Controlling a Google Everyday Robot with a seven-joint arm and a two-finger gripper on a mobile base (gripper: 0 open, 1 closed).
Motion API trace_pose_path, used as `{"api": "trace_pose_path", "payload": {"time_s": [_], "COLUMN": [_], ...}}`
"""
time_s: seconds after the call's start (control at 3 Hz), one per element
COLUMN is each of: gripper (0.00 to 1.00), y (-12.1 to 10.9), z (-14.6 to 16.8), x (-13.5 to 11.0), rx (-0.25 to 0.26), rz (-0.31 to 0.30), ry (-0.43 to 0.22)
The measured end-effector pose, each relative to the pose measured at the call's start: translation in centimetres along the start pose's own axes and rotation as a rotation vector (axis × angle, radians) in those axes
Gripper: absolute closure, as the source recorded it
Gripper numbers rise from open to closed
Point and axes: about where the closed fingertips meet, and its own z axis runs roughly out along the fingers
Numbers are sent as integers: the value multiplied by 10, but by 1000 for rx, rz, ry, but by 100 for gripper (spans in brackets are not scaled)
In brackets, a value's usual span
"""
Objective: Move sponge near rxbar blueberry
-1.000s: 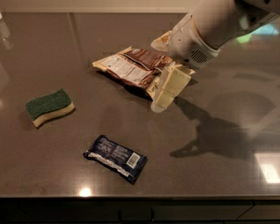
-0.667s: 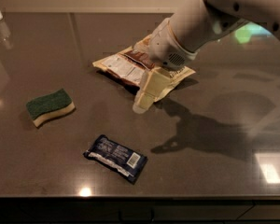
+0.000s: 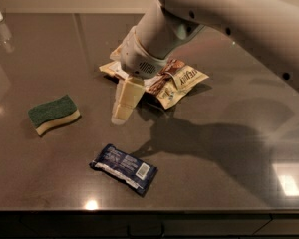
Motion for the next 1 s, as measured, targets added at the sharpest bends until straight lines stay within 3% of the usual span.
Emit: {"api": "trace_pose_path", "payload": {"time_s": [1.0], "gripper": [0], "y": [0], "z": [85], "x": [-54], "rx": [-157], "rz": [-128], "ry": [45]}}
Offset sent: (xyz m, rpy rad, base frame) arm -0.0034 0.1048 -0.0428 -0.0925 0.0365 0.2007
